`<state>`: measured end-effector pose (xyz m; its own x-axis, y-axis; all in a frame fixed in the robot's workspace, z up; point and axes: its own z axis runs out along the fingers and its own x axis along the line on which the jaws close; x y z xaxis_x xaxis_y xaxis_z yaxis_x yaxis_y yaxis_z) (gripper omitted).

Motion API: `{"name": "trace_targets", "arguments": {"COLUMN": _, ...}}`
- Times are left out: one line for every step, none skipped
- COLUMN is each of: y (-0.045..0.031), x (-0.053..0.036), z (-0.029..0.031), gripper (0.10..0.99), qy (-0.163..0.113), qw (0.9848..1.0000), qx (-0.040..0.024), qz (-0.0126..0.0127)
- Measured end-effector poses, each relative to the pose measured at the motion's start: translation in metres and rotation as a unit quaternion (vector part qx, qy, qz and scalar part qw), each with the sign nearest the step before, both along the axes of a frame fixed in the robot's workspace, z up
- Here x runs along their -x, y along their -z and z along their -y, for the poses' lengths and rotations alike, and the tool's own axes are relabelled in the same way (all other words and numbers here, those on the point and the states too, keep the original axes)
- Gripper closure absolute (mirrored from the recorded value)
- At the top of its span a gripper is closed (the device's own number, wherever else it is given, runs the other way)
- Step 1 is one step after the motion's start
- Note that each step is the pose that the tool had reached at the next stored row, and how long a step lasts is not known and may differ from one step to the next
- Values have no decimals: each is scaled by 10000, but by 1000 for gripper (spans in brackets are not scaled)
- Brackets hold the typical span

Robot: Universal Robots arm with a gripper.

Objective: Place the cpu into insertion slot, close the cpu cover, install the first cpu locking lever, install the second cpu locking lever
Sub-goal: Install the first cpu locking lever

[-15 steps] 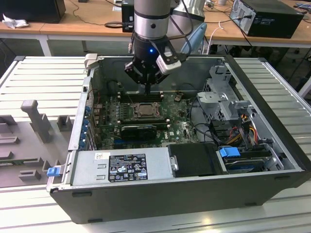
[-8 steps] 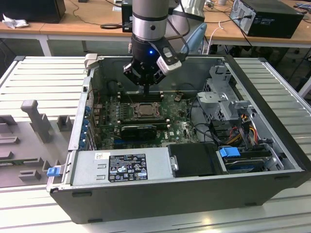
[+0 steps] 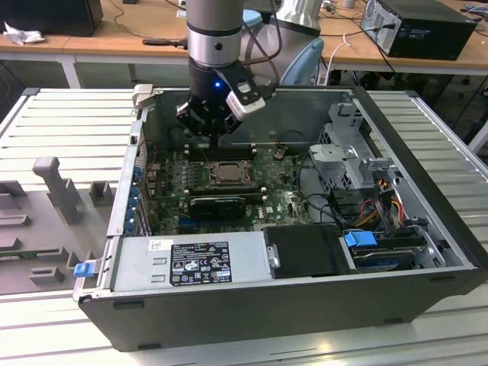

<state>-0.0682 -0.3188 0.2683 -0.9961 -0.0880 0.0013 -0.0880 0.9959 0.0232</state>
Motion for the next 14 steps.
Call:
{"name": "trace_targets", "arguments": {"y": 8, "x": 40, "z": -1, "gripper": 980, "qy": 0, "qw": 10000, "qx": -5, "qz": 0}}
{"name": "trace_targets", "arguments": {"y": 13, "x": 68, "z": -1, "gripper": 980, "qy": 1, "qw": 10000, "qx": -9, "qz": 0}}
{"name": "trace_targets", "arguments": {"y": 20, "x": 107, "z": -2, "gripper": 980, "qy": -1, "qw": 10000, "qx": -13, "qz": 0}}
{"name": "trace_targets", "arguments": {"y": 24, "x": 138, "z": -3, "gripper": 980, "qy": 0, "qw": 10000, "qx": -16, "qz": 0}}
{"name": "trace_targets", "arguments": {"y": 29, "x": 169, "z": -4, "gripper": 980, "qy": 1, "qw": 10000, "qx": -21, "qz": 0}}
{"name": "trace_targets", "arguments": {"y": 33, "x": 195, "z": -4, "gripper": 980, "qy": 1, "qw": 10000, "qx": -27, "qz": 0}}
{"name": "trace_targets", "arguments": {"y": 37, "x": 222, "z": -4, "gripper": 980, "qy": 0, "qw": 10000, "qx": -38, "qz": 0}}
{"name": "trace_targets", "arguments": {"y": 40, "x": 243, "z": -4, "gripper": 980, "qy": 0, "qw": 10000, "qx": -46, "qz": 0}}
{"name": "trace_targets", "arguments": {"y": 46, "x": 286, "z": -4, "gripper": 980, "qy": 0, "qw": 10000, "qx": -65, "qz": 0}}
{"name": "trace_targets", "arguments": {"y": 51, "x": 323, "z": -5, "gripper": 980, "qy": 1, "qw": 10000, "qx": -77, "qz": 0}}
{"name": "trace_targets", "arguments": {"y": 55, "x": 344, "z": -5, "gripper": 980, "qy": 0, "qw": 10000, "qx": -82, "qz": 0}}
{"name": "trace_targets", "arguments": {"y": 60, "x": 377, "z": -7, "gripper": 980, "qy": 0, "qw": 10000, "qx": -89, "qz": 0}}
{"name": "trace_targets", "arguments": {"y": 73, "x": 442, "z": -22, "gripper": 980, "qy": 0, "qw": 10000, "qx": -100, "qz": 1}}
{"name": "trace_targets", "arguments": {"y": 79, "x": 463, "z": -37, "gripper": 980, "qy": 0, "qw": 9999, "qx": -101, "qz": 0}}
